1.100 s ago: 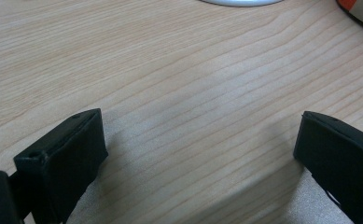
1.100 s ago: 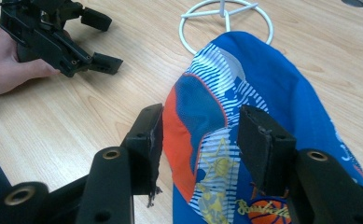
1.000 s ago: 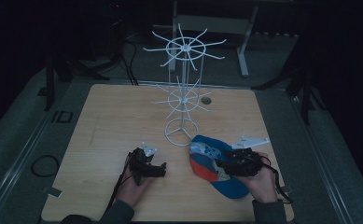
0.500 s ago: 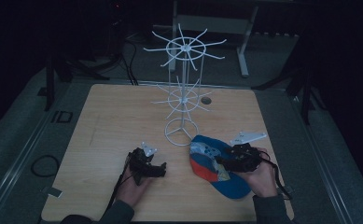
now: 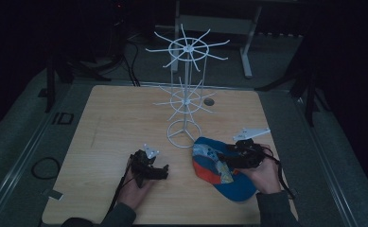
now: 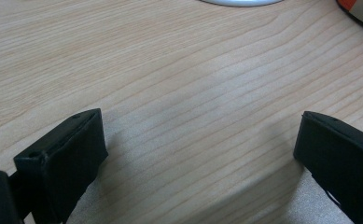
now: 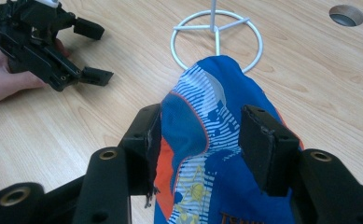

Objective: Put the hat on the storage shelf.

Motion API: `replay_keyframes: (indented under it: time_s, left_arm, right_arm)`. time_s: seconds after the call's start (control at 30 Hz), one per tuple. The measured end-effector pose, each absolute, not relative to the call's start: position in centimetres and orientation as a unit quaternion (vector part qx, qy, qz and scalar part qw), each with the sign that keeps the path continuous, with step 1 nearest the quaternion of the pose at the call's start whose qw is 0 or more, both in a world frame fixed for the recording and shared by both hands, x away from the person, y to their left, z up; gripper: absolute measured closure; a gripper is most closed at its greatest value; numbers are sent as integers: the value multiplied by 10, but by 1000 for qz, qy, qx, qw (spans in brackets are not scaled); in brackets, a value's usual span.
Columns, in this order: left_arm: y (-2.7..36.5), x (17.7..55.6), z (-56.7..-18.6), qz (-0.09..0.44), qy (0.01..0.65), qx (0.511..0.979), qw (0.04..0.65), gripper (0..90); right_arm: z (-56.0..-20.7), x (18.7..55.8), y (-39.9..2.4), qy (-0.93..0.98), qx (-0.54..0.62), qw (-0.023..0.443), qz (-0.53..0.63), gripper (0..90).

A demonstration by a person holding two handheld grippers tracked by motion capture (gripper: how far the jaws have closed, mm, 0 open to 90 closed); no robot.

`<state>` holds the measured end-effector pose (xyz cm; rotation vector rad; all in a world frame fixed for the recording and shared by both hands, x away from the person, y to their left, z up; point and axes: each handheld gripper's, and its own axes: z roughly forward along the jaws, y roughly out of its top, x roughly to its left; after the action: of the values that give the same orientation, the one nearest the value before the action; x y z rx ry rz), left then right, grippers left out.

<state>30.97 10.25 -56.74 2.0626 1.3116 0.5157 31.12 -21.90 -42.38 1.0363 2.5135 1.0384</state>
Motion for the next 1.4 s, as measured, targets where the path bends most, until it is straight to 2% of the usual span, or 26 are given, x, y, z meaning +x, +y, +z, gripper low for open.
replay_keyframes:
  time_s: [0.93, 1.4]
  left_arm:
    - [102, 310, -567, 197, 498, 782, 317, 26]
    - [102, 310, -568, 198, 499, 782, 318, 26]
  right_arm:
    - [-432, 348, -219, 863, 370, 110, 326, 418]
    - [-441, 364, -215, 877, 368, 105, 292, 343]
